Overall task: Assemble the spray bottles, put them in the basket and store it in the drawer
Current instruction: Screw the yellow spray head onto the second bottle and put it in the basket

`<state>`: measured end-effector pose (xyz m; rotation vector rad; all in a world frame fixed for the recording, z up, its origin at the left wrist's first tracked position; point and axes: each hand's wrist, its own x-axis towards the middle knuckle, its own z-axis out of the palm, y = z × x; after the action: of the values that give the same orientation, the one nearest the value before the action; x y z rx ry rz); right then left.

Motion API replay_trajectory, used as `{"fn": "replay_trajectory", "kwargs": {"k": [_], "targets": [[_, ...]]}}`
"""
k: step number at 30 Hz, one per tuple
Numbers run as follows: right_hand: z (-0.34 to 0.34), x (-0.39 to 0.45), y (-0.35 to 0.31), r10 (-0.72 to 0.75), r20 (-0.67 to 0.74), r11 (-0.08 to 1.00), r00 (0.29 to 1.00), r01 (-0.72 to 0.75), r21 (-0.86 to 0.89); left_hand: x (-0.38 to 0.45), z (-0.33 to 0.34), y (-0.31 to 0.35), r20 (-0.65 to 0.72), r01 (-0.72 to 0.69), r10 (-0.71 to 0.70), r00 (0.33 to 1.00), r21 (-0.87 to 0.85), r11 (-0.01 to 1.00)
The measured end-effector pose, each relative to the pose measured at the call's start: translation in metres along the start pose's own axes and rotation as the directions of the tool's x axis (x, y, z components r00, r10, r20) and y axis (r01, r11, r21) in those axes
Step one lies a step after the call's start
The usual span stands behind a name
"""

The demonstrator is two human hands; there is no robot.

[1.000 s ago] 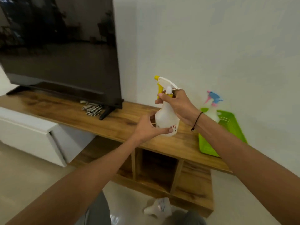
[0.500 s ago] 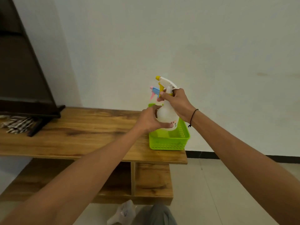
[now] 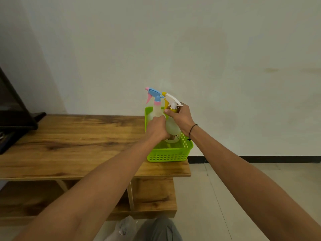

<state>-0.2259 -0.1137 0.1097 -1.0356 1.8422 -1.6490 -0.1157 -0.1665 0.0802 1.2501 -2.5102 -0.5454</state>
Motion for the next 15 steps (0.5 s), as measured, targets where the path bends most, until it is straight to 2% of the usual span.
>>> {"fn": "replay_trajectory", "kwargs": {"k": [15], "targets": [[-0.025,-0.016,-0.003,0.027,-0.027,0.993,0.999,-0.030,-0.113,-0.026,-0.020,0.003,-0.098,0.001,0.000,0.995,0.014,1.000]]}}
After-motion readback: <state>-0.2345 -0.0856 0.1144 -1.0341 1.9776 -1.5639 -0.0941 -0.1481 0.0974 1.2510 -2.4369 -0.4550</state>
